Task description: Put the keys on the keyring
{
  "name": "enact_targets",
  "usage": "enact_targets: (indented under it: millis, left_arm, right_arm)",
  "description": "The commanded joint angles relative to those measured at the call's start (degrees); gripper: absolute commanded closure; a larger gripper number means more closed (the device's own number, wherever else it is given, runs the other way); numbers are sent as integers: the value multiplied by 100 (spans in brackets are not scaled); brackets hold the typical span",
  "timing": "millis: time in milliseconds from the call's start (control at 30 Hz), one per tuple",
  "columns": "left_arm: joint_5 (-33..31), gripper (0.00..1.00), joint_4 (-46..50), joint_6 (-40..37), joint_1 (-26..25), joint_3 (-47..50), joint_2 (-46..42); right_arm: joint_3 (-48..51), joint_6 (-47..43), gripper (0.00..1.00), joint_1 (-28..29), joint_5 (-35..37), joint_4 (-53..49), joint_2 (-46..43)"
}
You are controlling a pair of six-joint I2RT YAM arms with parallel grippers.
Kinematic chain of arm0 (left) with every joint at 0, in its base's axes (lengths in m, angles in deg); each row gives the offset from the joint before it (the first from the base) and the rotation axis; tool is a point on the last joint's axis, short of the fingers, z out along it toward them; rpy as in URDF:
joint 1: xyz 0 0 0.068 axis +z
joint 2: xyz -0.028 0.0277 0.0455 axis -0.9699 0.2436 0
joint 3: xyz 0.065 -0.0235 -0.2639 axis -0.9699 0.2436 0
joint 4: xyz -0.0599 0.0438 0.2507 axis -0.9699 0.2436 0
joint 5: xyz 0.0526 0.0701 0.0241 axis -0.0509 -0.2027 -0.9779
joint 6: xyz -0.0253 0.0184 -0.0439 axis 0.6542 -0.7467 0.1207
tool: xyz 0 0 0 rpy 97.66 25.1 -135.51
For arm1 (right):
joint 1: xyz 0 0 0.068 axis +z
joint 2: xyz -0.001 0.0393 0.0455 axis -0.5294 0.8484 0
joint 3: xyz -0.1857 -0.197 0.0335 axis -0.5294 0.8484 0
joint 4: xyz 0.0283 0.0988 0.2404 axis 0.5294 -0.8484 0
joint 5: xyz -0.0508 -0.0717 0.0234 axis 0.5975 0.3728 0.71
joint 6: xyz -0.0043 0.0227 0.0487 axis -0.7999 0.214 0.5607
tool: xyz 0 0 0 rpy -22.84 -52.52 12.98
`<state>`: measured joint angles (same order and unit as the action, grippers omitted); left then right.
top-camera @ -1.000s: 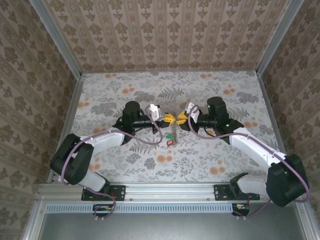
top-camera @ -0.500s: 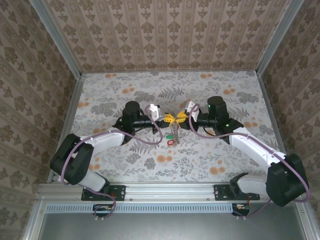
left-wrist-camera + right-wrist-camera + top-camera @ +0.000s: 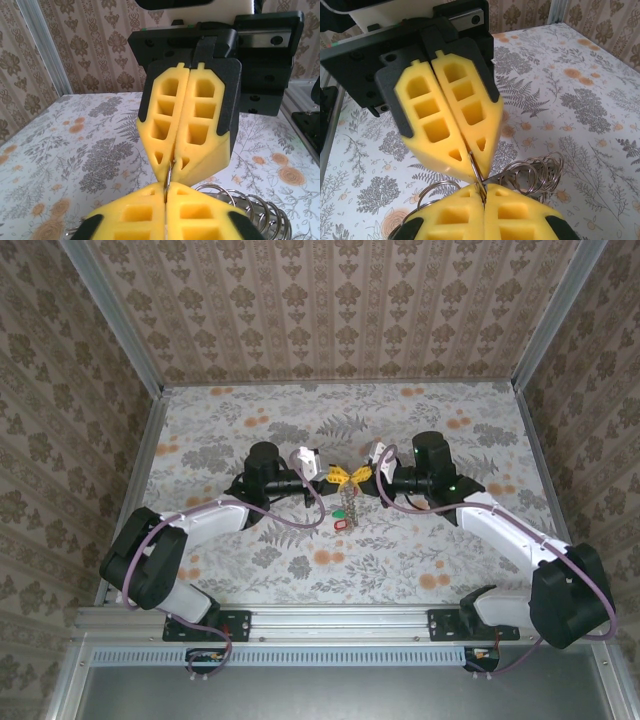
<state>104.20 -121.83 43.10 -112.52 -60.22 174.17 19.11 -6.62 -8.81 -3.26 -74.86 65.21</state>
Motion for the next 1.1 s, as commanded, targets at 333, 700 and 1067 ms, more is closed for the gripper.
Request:
enact_targets:
  millis: [333, 700, 1067]
  left_arm:
    - [-500, 66, 1861, -1200, -12, -381, -636]
    - [-222, 66, 1622, -1087, -29, -462, -631]
    - [545, 66, 1777, -1027, -73, -770, -194]
  right_arm:
    - [-1527, -994, 100, 523, 1908, -2965, 1]
    - [-2099, -1439, 100, 718, 2172, -4167, 230]
    - [-2107, -1650, 100, 734, 1858, -4010, 255]
